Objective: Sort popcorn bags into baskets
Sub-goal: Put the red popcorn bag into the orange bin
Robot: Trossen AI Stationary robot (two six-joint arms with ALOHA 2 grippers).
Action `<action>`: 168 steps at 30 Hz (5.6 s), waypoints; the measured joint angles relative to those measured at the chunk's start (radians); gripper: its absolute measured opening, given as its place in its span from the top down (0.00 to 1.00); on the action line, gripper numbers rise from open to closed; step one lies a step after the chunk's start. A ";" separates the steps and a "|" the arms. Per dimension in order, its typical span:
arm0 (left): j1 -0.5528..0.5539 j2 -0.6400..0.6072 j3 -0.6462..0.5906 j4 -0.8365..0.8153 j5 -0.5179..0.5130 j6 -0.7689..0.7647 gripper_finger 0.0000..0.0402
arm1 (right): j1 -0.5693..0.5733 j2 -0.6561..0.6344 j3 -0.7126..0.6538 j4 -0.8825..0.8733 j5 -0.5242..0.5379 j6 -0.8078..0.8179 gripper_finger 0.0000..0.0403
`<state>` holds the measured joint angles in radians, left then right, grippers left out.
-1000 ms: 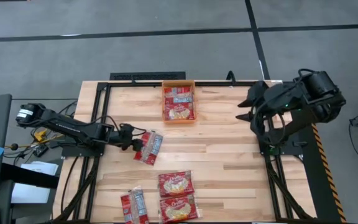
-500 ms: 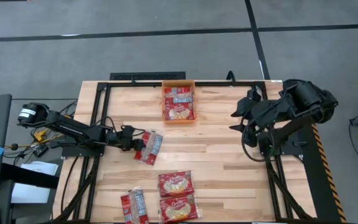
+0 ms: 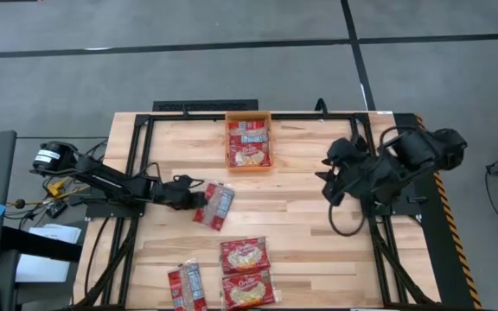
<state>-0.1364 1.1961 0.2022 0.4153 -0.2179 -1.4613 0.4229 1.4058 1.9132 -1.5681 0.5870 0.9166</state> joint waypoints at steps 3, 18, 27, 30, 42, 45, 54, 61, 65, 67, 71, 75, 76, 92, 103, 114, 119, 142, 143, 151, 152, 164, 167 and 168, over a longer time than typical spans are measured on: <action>0.000 -0.011 0.024 0.162 -0.057 0.012 0.99 | 0.018 -0.039 -0.124 0.069 0.044 0.152 0.50; 0.008 -0.049 0.345 0.273 -0.219 0.434 0.99 | -0.116 -0.122 -0.619 0.995 -0.010 0.003 0.37; 0.008 -0.049 0.466 0.198 -0.221 0.573 0.98 | -0.192 -0.122 -0.646 1.262 -0.040 -0.166 0.29; 0.008 -0.049 0.471 0.204 -0.245 0.576 0.99 | -0.200 -0.104 -0.644 1.308 -0.036 -0.196 0.29; 0.008 -0.049 0.471 0.216 -0.269 0.555 0.99 | -0.237 0.024 -0.646 1.447 -0.092 -0.284 0.31; 0.008 -0.050 0.471 0.208 -0.270 0.552 0.99 | -0.243 0.030 -0.646 1.443 -0.096 -0.294 0.39; 0.009 -0.050 0.471 0.196 -0.327 0.553 0.97 | -0.353 0.035 -0.645 1.443 -0.237 -0.314 0.95; 0.008 -0.050 0.471 0.134 -0.340 0.624 0.76 | -0.509 0.006 -0.646 1.431 -0.418 -0.372 0.95; 0.019 -0.050 0.471 0.071 -0.336 0.627 0.62 | -0.627 -0.025 -0.645 1.397 -0.501 -0.441 0.96; 0.029 -0.051 0.471 0.025 -0.329 0.607 0.57 | -0.699 -0.042 -0.645 1.338 -0.527 -0.505 0.95; 0.050 -0.052 0.471 -0.092 -0.302 0.515 0.52 | -0.829 -0.042 -0.645 1.175 -0.531 -0.722 0.96; 0.062 -0.052 0.471 -0.179 -0.301 0.435 0.51 | -0.883 0.014 -0.645 1.160 -0.487 -0.978 0.96; 0.064 -0.052 0.471 -0.191 -0.302 0.424 0.51 | -0.884 0.031 -0.645 1.160 -0.460 -1.045 0.96; 0.072 -0.096 0.471 -0.256 -0.257 0.391 0.51 | -0.753 0.346 -0.645 1.399 -0.063 -1.740 0.95; 0.074 -0.287 0.471 -0.382 -0.350 0.428 0.51 | -0.740 0.508 -0.620 1.510 -0.005 -1.890 0.94; 0.074 -0.328 0.470 -0.438 -0.370 0.435 0.51 | -0.769 0.596 -0.497 1.403 -0.002 -1.843 0.72; 0.074 -0.327 0.470 -0.461 -0.366 0.434 0.51 | -0.789 0.592 -0.425 1.261 -0.088 -1.737 0.56; 0.074 -0.328 0.470 -0.560 -0.362 0.414 0.51 | -0.772 0.558 -0.276 0.876 -0.513 -1.490 0.87; 0.074 -0.328 0.470 -0.569 -0.361 0.406 0.51 | -0.772 0.567 -0.276 0.881 -0.513 -1.490 0.92; 0.074 -0.328 0.470 -0.604 -0.336 0.375 0.51 | -0.785 0.635 -0.276 0.879 -0.510 -1.485 0.92; 0.074 -0.328 0.470 -0.607 -0.336 0.374 0.51 | -0.785 0.644 -0.276 0.875 -0.510 -1.485 0.92; 0.074 -0.328 0.470 -0.616 -0.341 0.372 0.51 | -0.807 0.692 -0.277 0.934 -0.499 -1.490 0.95; 0.074 -0.328 0.470 -0.622 -0.344 0.372 0.51 | -0.804 0.711 -0.276 0.996 -0.476 -1.477 0.92; 0.074 -0.328 0.470 -0.624 -0.344 0.372 0.51 | -0.804 0.710 -0.278 0.998 -0.462 -1.468 0.91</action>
<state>-0.0628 0.8677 0.6720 -0.2088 -0.5617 -1.0889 -0.3813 2.1156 1.6350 -0.5702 0.1254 -0.5519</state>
